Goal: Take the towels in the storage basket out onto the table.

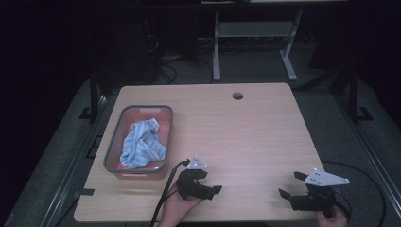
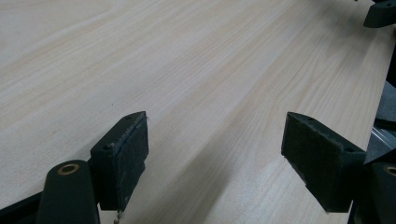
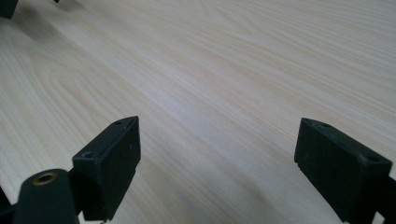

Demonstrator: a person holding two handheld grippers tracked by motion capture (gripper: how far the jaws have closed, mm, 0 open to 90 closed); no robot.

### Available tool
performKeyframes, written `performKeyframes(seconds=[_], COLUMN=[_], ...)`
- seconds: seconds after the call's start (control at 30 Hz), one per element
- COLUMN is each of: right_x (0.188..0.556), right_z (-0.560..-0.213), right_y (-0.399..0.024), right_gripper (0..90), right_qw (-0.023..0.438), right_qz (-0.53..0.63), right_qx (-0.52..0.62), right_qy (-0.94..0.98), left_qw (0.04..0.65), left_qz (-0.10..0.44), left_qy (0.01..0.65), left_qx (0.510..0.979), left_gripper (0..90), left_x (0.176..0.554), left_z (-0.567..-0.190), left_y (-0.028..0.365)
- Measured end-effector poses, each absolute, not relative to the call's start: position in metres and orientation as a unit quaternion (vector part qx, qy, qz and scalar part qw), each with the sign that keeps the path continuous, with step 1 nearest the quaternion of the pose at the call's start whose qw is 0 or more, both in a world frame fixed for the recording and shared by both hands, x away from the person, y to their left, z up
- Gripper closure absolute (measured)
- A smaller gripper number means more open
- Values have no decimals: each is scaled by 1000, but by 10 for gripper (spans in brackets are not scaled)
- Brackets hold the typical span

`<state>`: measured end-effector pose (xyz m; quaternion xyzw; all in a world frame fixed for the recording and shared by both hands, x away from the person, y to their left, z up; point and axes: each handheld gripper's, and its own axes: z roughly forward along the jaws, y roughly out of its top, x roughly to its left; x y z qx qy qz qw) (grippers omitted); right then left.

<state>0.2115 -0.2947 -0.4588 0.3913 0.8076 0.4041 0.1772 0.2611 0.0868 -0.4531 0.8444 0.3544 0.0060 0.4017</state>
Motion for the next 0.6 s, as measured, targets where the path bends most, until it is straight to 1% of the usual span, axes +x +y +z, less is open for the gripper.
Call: performKeyframes(seconds=[0.6], right_x=[210], right_z=[-458], right_y=[-296], right_gripper=[139], right_qw=[177], right_qz=[407], right_qx=[397], right_qy=[803], left_qw=[393], left_qz=[10], left_qy=[346], left_qx=[852], left_gripper=[224], left_x=[263], left_z=[-449], left_y=[85])
